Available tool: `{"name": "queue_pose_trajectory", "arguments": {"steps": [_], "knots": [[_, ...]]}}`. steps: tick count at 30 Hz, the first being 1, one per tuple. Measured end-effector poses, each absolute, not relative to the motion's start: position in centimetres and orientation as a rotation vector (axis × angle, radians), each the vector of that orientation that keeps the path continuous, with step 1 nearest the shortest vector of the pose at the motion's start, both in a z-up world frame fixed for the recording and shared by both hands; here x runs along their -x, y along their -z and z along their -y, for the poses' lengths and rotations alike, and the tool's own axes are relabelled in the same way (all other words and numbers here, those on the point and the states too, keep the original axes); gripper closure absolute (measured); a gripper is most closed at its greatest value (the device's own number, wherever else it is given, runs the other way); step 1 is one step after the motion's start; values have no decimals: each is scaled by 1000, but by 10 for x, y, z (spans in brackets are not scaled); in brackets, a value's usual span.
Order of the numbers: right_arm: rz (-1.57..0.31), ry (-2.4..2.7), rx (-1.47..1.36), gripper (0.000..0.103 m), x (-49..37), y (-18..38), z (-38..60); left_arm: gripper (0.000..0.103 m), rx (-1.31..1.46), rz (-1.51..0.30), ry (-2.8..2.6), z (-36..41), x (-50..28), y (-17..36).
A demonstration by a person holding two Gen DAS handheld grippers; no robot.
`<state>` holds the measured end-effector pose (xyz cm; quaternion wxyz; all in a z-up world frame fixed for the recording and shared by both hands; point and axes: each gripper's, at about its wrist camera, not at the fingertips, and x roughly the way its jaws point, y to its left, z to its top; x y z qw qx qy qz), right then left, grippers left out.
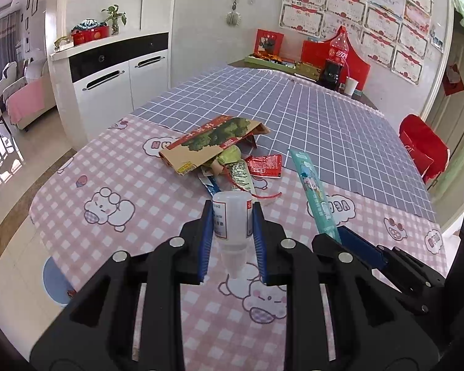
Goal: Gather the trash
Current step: 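Carry the white bottle and teal snack stick over the blue bin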
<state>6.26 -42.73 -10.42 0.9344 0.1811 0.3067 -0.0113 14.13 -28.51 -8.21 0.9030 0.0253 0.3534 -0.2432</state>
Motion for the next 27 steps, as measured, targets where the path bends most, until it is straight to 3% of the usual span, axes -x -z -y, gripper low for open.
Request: {"name": "queue_pose_trajectory", "arguments": {"steps": [17,27], "knots": [[-656,-85,-261,75,-100,91,317,79,85,-706,424,167,-160,79],[-706,-226,-161,75,-156,98,201,79,205,-705,254,30,-195,99]]}}
